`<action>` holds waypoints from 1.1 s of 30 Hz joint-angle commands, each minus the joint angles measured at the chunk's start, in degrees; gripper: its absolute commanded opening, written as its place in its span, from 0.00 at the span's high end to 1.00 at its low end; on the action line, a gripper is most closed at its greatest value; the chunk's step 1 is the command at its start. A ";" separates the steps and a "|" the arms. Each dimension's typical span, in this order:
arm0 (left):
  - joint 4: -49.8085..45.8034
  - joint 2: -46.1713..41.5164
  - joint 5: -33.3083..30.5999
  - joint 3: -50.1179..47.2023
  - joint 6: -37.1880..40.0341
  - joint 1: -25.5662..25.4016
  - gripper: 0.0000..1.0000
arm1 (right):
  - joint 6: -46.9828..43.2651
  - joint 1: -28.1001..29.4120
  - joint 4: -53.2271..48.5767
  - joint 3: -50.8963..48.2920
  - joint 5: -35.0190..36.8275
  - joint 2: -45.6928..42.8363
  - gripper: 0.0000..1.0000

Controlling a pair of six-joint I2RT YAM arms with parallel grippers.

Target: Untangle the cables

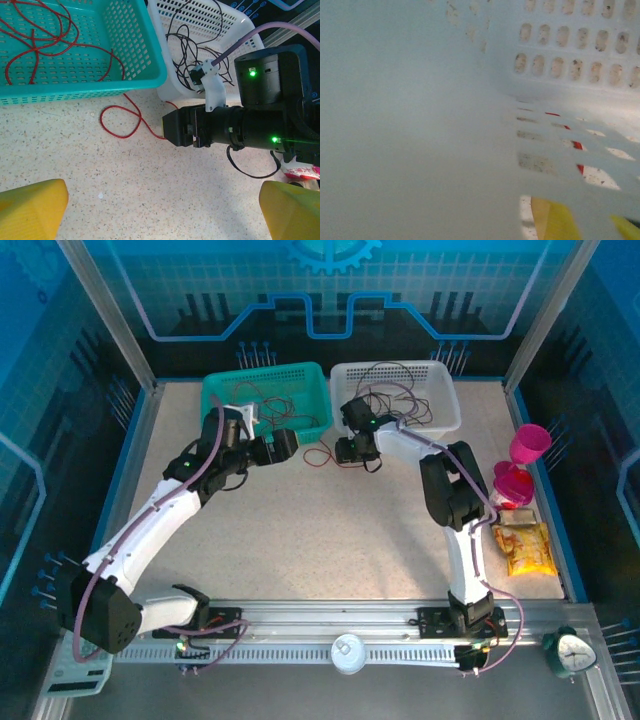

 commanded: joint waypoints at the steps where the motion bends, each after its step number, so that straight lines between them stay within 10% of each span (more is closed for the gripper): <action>1: 1.04 -1.39 0.39 -0.90 0.02 -0.33 0.01 | -2.06 0.51 -3.16 0.24 -2.29 1.13 0.44; 33: 1.28 -2.80 0.44 -1.32 -0.59 -0.34 0.01 | -9.20 2.39 0.03 -2.48 -0.15 -8.02 0.42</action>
